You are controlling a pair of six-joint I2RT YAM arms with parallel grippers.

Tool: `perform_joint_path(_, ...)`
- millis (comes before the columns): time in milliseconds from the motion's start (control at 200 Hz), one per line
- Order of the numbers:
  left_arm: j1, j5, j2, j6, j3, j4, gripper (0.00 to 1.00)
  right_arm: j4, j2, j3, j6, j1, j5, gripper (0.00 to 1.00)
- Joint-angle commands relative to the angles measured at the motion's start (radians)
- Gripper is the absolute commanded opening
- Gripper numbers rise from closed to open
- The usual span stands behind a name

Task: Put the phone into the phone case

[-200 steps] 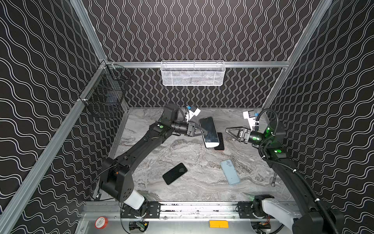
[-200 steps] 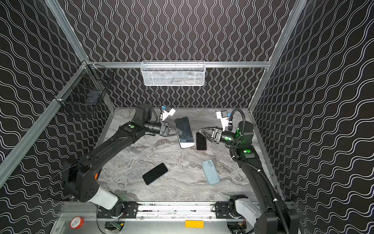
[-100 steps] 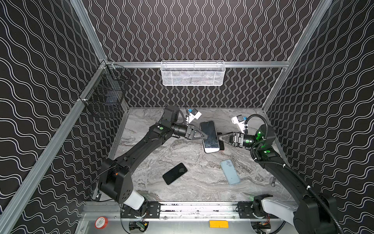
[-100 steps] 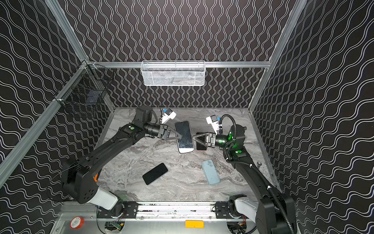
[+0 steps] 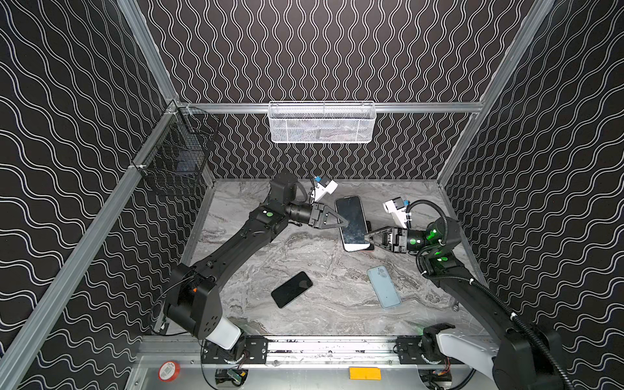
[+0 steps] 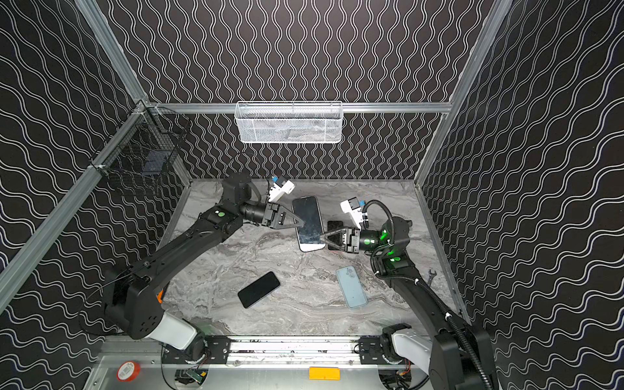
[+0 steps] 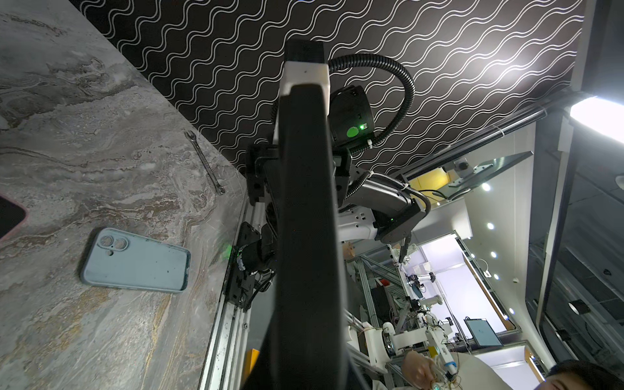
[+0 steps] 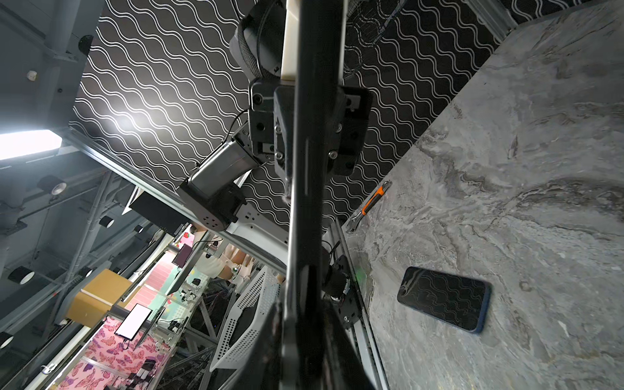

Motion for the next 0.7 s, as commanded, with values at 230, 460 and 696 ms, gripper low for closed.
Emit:
perform_joint_path(230,0.003,-0.046,0.015,-0.005,0.010,0.052,0.00,-0.090,-0.009,0.026,-0.086,0.045,0.016,0.00)
perform_joint_path(460,0.002,-0.071,0.016,-0.009,0.002,0.057,0.35,-0.306,-0.026,0.075,-0.217,0.045,0.136,0.00)
perform_joint_path(696,-0.017,-0.107,-0.005,-0.098,-0.082,0.180,0.55,-0.275,-0.025,0.085,-0.204,0.045,0.260,0.00)
